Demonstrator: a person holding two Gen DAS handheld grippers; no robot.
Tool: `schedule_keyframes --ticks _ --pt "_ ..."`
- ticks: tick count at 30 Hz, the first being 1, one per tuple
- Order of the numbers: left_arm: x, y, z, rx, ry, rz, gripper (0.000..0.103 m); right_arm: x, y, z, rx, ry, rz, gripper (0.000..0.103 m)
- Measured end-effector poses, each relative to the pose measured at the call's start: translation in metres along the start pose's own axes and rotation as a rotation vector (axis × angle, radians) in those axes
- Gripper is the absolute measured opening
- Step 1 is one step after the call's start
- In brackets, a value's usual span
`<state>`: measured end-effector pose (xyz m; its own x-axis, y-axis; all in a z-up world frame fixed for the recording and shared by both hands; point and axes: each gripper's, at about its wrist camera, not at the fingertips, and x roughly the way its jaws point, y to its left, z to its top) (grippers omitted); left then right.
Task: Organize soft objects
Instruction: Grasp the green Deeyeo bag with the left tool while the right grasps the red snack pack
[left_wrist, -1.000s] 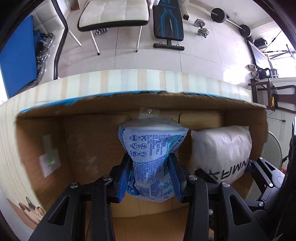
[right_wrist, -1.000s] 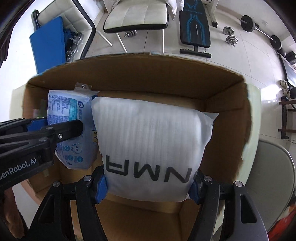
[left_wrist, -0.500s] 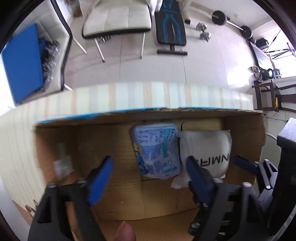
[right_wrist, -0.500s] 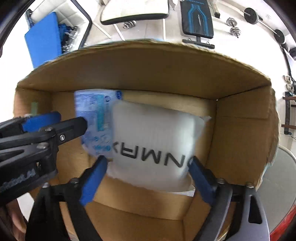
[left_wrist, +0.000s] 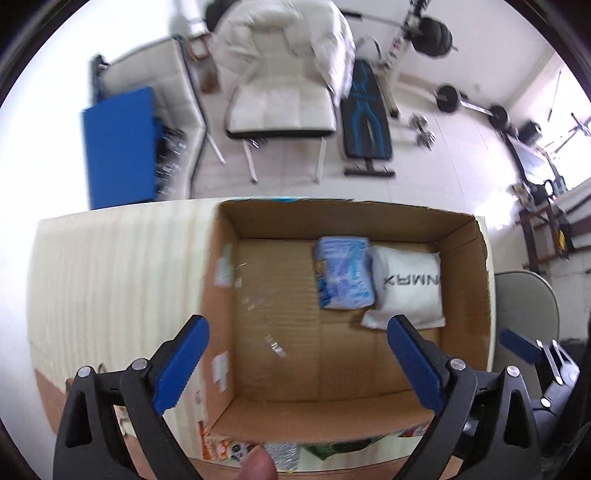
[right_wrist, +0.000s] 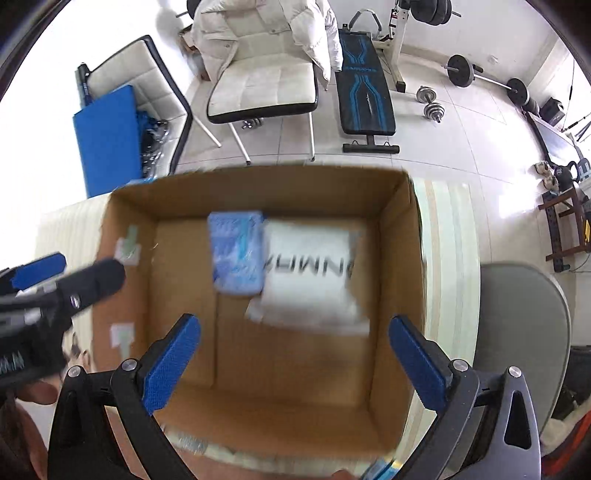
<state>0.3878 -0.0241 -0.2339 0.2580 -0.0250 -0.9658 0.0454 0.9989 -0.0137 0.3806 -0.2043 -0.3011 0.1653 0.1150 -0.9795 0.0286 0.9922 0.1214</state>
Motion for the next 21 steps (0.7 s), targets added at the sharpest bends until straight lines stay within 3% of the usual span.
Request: schedule_keyframes --ticks 4,6,8,11,15,21 --pt "-0.018 0.02 -0.064 -0.033 -0.063 0.084 0.099 -0.018 -0.01 -0.059 0.07 -0.043 0.07 0.103" --pt "-0.015 0.032 -0.095 -0.059 -0.055 0.126 0.099 -0.017 -0.016 -0.092 0.125 -0.037 0.096 0.103" --pt "-0.003 0.045 -0.126 -0.094 -0.01 0.144 0.099 -0.006 -0.022 -0.133 0.202 -0.008 0.159 0.103" --pt "0.022 0.052 -0.168 -0.113 0.096 0.098 0.098 0.02 -0.03 -0.178 0.263 0.054 0.194 0.103" --pt "0.054 0.014 -0.189 0.058 0.151 0.086 0.094 0.048 -0.058 -0.208 0.293 0.104 0.098 0.103" --pt "0.098 -0.069 -0.191 0.389 0.164 0.067 0.094 0.074 -0.11 -0.202 0.289 0.137 0.074 0.103"
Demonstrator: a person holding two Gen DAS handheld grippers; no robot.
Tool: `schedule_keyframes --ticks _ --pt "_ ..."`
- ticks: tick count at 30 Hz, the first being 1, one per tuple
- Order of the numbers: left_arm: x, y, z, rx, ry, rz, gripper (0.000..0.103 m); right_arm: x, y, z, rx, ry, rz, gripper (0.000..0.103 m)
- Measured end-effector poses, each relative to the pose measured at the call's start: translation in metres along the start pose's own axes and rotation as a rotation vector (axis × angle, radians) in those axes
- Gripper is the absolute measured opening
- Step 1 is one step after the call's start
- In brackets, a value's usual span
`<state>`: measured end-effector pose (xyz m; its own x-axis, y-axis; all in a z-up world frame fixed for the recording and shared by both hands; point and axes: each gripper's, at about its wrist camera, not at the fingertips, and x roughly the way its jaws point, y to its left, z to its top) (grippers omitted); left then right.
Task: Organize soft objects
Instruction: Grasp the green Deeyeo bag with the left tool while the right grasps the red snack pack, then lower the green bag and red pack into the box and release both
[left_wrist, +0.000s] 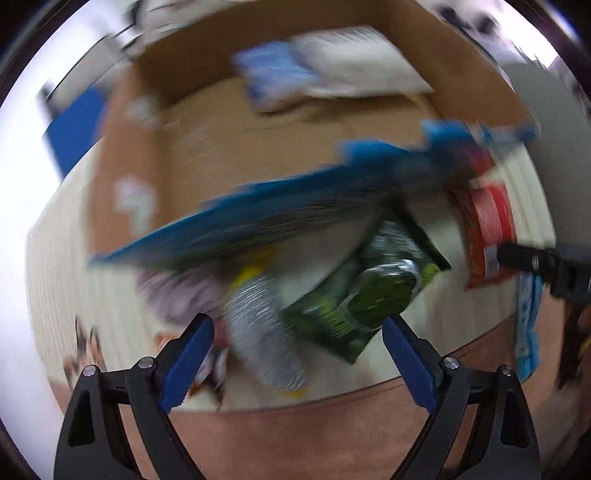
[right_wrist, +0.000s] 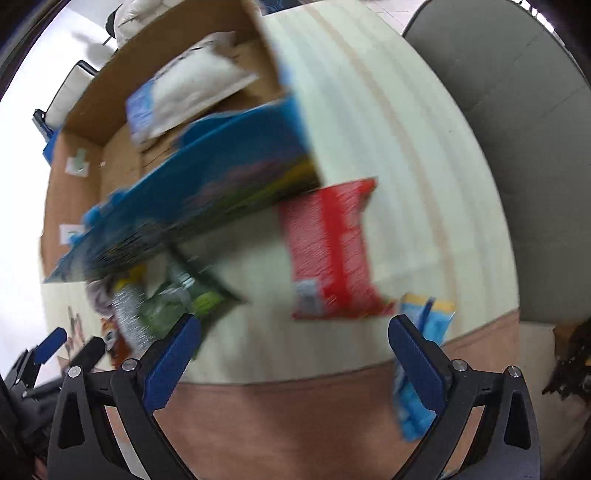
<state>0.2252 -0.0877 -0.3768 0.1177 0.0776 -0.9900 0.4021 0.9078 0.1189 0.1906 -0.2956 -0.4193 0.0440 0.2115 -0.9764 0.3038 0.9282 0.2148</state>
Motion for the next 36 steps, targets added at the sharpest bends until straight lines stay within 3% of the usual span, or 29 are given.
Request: schedule_keyframes --ticks 3,7,9,10,12,13,14,19,24,26,30,33,36 --pt "0.019 -0.028 0.014 0.118 0.009 0.037 0.094 0.019 -0.011 0.016 -0.025 0.032 -0.013 0.103" --pt "0.036 -0.054 0.025 0.232 0.03 0.002 0.093 0.039 -0.02 0.03 -0.018 0.068 -0.009 0.101" --pt "0.043 -0.064 0.027 0.273 0.059 -0.002 0.067 0.045 -0.019 0.032 -0.032 0.077 -0.003 0.1" --pt "0.045 -0.067 0.027 0.269 0.082 -0.018 0.054 0.048 -0.017 0.033 -0.043 0.084 -0.006 0.096" --pt "0.044 -0.067 0.029 0.229 0.105 -0.023 0.048 0.054 -0.015 0.033 -0.058 0.107 -0.002 0.082" --pt "0.043 -0.064 0.03 0.181 0.128 -0.041 0.046 0.058 -0.013 0.032 -0.067 0.127 -0.013 0.066" --pt "0.044 -0.059 0.029 0.132 0.15 -0.067 0.045 0.057 -0.012 0.03 -0.081 0.124 -0.039 0.06" --pt "0.058 -0.015 0.0 -0.234 0.341 -0.255 0.044 0.059 -0.012 0.018 -0.09 0.189 -0.023 0.055" --pt "0.066 0.003 -0.04 -0.353 0.393 -0.317 0.047 0.064 -0.008 -0.017 -0.173 0.282 -0.032 0.054" --pt "0.068 0.004 -0.047 -0.351 0.374 -0.349 0.048 0.068 -0.008 -0.032 -0.203 0.315 -0.034 0.055" --pt "0.069 -0.01 -0.048 -0.221 0.357 -0.351 0.055 0.069 0.002 -0.041 -0.258 0.282 -0.091 0.057" --pt "0.07 -0.024 -0.037 -0.123 0.368 -0.285 0.057 0.072 0.009 -0.046 -0.247 0.268 -0.107 0.062" --pt "0.077 -0.03 -0.041 -0.126 0.377 -0.215 0.055 0.075 0.018 -0.047 -0.228 0.238 -0.124 0.067"
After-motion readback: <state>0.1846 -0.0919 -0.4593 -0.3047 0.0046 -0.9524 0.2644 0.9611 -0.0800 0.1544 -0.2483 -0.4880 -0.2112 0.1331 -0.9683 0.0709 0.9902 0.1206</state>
